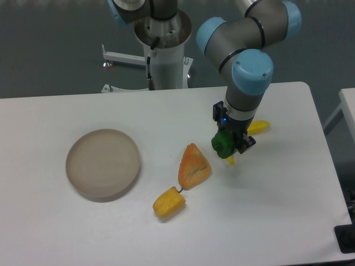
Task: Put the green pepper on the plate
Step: 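Carry the held green pepper with the gripper over the beige plate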
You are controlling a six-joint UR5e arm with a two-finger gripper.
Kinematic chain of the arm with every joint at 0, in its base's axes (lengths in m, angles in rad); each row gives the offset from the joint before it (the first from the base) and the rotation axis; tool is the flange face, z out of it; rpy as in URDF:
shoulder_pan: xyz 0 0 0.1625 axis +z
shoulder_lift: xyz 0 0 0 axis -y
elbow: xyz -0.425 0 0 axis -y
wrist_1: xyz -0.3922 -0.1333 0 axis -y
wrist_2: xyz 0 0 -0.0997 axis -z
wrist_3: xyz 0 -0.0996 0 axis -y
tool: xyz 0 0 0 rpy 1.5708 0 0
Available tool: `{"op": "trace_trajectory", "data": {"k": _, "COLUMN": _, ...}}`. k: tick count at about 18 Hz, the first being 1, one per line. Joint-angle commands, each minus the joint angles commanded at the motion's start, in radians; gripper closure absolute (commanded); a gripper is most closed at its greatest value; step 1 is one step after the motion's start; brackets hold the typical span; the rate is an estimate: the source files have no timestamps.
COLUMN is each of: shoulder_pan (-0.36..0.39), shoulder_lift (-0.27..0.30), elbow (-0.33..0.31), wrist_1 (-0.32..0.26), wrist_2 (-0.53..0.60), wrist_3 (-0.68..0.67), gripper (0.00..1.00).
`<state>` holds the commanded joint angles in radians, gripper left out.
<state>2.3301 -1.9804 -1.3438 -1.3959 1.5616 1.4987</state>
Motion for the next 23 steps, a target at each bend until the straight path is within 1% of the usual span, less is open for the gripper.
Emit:
{"op": "trace_trajectory", "data": {"k": 6, "shoulder_pan": -0.006, "shoulder_lift": -0.005, "elbow": 0.005, "wrist_1": -0.002, "wrist_2": -0.003, "wrist_3": -0.002, "gripper": 0.66}}
{"op": "trace_trajectory", "data": {"k": 9, "shoulder_pan": -0.017, "shoulder_lift": -0.005, "elbow": -0.011, "wrist_1": -0.002, "wrist_2": -0.017, "wrist_3": -0.002, "gripper": 0.67}}
{"op": "trace_trajectory", "data": {"k": 11, "shoulder_pan": -0.055, "shoulder_lift": 0.006, "elbow": -0.012, "wrist_1": -0.003, "wrist_2": -0.02, "wrist_3": -0.003, "gripper": 0.67}}
{"op": "trace_trajectory", "data": {"k": 12, "shoulder_pan": -0.072, "shoulder_lift": 0.008, "elbow": -0.014, "wrist_1": -0.005, "wrist_2": -0.035, "wrist_3": -0.023, "gripper": 0.67}}
{"op": "trace_trajectory", "data": {"k": 13, "shoulder_pan": -0.09, "shoulder_lift": 0.008, "elbow": -0.015, "wrist_1": -0.005, "wrist_2": -0.058, "wrist_3": -0.075, "gripper": 0.67}}
{"op": "trace_trajectory", "data": {"k": 14, "shoulder_pan": -0.119, "shoulder_lift": 0.008, "elbow": -0.015, "wrist_1": -0.002, "wrist_2": -0.07, "wrist_3": -0.131, "gripper": 0.67}}
{"op": "trace_trajectory", "data": {"k": 15, "shoulder_pan": -0.167, "shoulder_lift": 0.006, "elbow": -0.014, "wrist_1": 0.0, "wrist_2": -0.069, "wrist_3": -0.193, "gripper": 0.67}}
{"op": "trace_trajectory", "data": {"k": 17, "shoulder_pan": -0.216, "shoulder_lift": 0.006, "elbow": -0.014, "wrist_1": 0.0, "wrist_2": -0.074, "wrist_3": -0.251, "gripper": 0.67}}
{"op": "trace_trajectory", "data": {"k": 18, "shoulder_pan": -0.263, "shoulder_lift": 0.006, "elbow": -0.02, "wrist_1": -0.002, "wrist_2": -0.075, "wrist_3": -0.297, "gripper": 0.66}}
{"op": "trace_trajectory", "data": {"k": 19, "shoulder_pan": -0.319, "shoulder_lift": 0.005, "elbow": -0.032, "wrist_1": 0.0, "wrist_2": -0.104, "wrist_3": -0.355, "gripper": 0.62}}
{"op": "trace_trajectory", "data": {"k": 20, "shoulder_pan": -0.356, "shoulder_lift": -0.001, "elbow": -0.041, "wrist_1": 0.002, "wrist_2": -0.132, "wrist_3": -0.397, "gripper": 0.62}}
{"op": "trace_trajectory", "data": {"k": 22, "shoulder_pan": -0.412, "shoulder_lift": -0.009, "elbow": -0.07, "wrist_1": 0.008, "wrist_2": -0.141, "wrist_3": -0.463, "gripper": 0.62}}
{"op": "trace_trajectory", "data": {"k": 23, "shoulder_pan": -0.46, "shoulder_lift": -0.026, "elbow": -0.077, "wrist_1": 0.008, "wrist_2": -0.144, "wrist_3": -0.498, "gripper": 0.61}}
